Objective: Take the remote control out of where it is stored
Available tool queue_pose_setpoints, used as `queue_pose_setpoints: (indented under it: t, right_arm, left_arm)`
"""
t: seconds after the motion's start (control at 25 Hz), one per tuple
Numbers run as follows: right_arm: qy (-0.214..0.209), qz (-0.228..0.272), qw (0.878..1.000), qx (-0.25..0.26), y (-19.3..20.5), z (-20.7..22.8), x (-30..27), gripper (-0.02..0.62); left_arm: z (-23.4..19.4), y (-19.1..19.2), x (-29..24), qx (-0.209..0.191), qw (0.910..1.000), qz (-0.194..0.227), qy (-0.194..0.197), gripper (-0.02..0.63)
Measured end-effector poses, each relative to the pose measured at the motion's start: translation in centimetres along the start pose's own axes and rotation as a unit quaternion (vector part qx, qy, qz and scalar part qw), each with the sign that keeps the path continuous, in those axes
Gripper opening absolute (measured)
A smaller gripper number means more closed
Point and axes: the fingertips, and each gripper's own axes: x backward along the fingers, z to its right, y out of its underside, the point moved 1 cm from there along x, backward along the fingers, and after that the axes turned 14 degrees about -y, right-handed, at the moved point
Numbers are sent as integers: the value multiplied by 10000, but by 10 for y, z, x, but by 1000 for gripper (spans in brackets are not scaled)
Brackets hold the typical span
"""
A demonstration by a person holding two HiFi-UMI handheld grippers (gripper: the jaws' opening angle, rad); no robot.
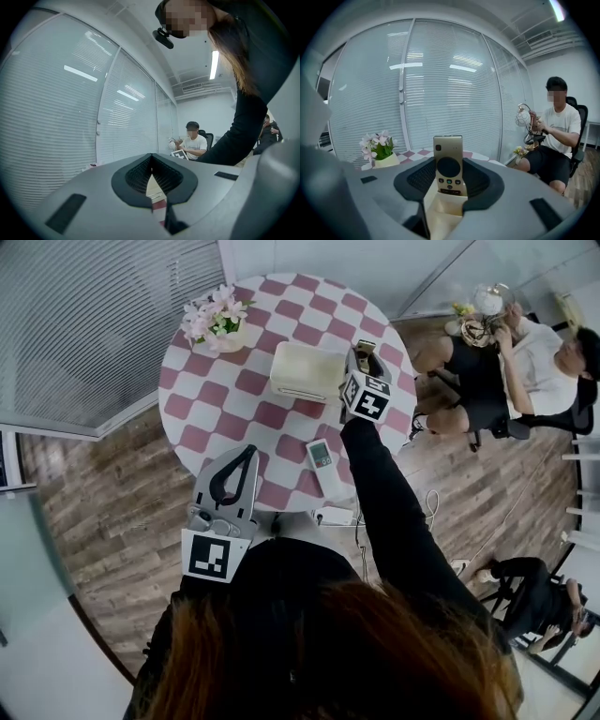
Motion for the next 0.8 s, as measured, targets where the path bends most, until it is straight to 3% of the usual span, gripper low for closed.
queue_pose_setpoints:
  t: [0.48, 0.8]
  right_arm:
    - [25, 215, 9998, 40, -14, 0, 12, 187]
    - [-28, 605, 9980, 169, -45, -2, 26, 187]
  left_arm:
    - [1, -1, 4, 59, 10000, 20, 53, 9]
    - [-1, -1, 6, 83, 9999, 72, 65, 9]
